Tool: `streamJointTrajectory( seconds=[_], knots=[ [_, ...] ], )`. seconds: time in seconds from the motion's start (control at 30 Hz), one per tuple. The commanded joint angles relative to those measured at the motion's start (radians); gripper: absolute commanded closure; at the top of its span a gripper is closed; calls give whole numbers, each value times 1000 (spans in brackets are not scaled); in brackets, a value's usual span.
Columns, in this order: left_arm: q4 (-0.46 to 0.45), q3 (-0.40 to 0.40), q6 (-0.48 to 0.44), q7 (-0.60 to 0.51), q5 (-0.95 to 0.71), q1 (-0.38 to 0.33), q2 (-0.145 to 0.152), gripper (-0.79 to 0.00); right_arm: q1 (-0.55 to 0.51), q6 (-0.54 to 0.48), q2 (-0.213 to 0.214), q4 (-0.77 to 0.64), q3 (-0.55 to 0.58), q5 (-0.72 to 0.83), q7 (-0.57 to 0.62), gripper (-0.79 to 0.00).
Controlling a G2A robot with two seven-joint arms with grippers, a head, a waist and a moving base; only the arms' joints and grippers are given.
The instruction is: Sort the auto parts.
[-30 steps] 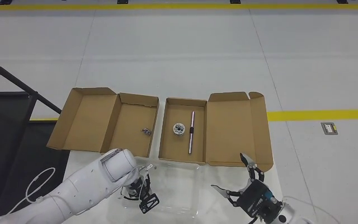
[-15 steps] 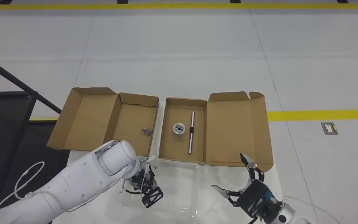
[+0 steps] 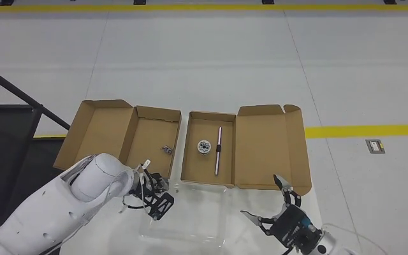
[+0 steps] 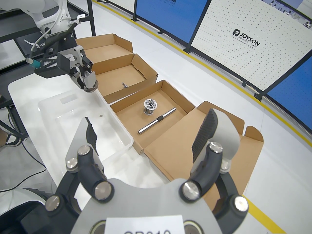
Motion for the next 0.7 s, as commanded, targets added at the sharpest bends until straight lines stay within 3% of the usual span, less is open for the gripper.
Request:
streamJointTrajectory(
  seconds=[0.0,0.3,0.67],
  knots=[
    [0,1,0,6,0,0,0,0,0,0,0,0,0,0,0,-785],
    [11,-4,13,-2,-11,5,0,0,0,0,0,0,0,0,0,-785],
    [263,-179,159,-63,-305,34,9,0,0,0,0,0,0,0,0,-785]
  ],
)
